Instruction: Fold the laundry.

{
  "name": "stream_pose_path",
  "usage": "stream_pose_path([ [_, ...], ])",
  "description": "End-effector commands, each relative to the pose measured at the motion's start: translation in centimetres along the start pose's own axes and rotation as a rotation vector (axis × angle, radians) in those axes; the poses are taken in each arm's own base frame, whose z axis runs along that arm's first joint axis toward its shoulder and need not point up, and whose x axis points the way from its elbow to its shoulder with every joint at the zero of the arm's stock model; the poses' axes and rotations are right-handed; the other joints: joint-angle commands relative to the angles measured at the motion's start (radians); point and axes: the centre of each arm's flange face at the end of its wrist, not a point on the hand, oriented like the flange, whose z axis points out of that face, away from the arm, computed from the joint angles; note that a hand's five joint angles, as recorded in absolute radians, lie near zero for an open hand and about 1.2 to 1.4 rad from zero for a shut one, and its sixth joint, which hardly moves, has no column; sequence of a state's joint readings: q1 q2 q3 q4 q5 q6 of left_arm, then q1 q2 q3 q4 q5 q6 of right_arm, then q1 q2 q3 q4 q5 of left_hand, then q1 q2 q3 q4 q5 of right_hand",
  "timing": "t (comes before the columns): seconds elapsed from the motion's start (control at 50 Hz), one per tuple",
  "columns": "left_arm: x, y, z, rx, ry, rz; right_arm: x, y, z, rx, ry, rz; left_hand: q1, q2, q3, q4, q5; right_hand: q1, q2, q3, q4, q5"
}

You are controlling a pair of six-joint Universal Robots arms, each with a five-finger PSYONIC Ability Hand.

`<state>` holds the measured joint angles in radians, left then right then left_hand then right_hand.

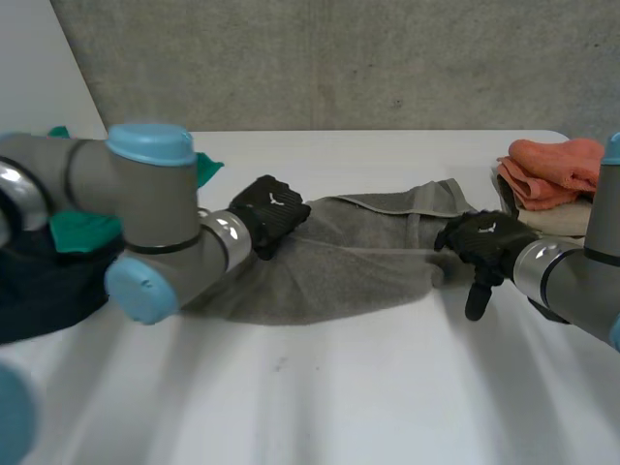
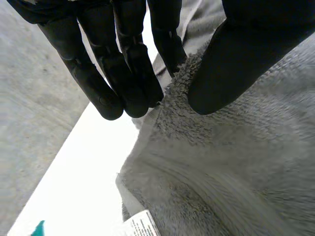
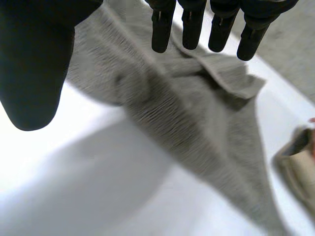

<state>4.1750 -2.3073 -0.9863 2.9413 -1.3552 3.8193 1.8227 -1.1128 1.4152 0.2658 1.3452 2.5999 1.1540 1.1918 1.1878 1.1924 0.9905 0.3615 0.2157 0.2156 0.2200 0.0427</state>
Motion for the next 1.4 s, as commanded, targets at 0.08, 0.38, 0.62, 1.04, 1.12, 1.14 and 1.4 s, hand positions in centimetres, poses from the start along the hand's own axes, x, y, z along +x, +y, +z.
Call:
stream_pose_path([
  [0.08, 0.5, -3.3, -7.9, 0.118, 0.012, 0.015, -0.7, 1.2, 2.6, 0.012, -0.017, 0.067, 0.242, 0.204, 0.209, 0.204, 0.231, -0.026, 0.12, 0.12, 0.116, 0.119],
  [0.38, 1.0, -1.8, -8.0, 0.091, 0.009, -0.001, 2.5, -0.9, 2.9, 0.117, 0.201, 0.123, 0.242, 0.204, 0.209, 0.204, 0.231, 0.224, 0.37, 0.37, 0.365, 0.368],
  [0.62, 1.3, -1.5, -8.9, 0.059, 0.016, -0.019, 5.3, -0.6, 3.3, 0.06, 0.094, 0.151, 0.242, 0.204, 0.209, 0.204, 0.231, -0.016, 0.129, 0.13, 0.125, 0.128],
  [1.04, -0.3, -1.3, -8.5, 0.059, -0.033, -0.031, 3.8, 2.2, 9.3, 0.016, 0.061, 0.002, 0.242, 0.204, 0.209, 0.204, 0.231, 0.191, 0.337, 0.337, 0.333, 0.336],
  [1.12, -0.8, -1.3, -7.6, 0.063, -0.043, -0.044, 3.9, 1.6, 9.2, 0.041, 0.074, 0.015, 0.242, 0.204, 0.209, 0.204, 0.231, 0.989, 1.135, 1.135, 1.131, 1.133],
  [1.14, -0.9, -1.2, -7.1, 0.064, -0.044, -0.045, 4.2, 1.2, 9.2, 0.059, 0.087, 0.022, 0.242, 0.204, 0.209, 0.204, 0.231, 1.034, 1.18, 1.18, 1.176, 1.179],
  [1.4, -10.6, -7.4, -2.0, 0.399, -0.445, 0.055, 9.8, -9.6, 8.1, 0.5, 0.38, -0.026, 0.242, 0.204, 0.209, 0.204, 0.231, 1.035, 1.181, 1.181, 1.176, 1.179],
])
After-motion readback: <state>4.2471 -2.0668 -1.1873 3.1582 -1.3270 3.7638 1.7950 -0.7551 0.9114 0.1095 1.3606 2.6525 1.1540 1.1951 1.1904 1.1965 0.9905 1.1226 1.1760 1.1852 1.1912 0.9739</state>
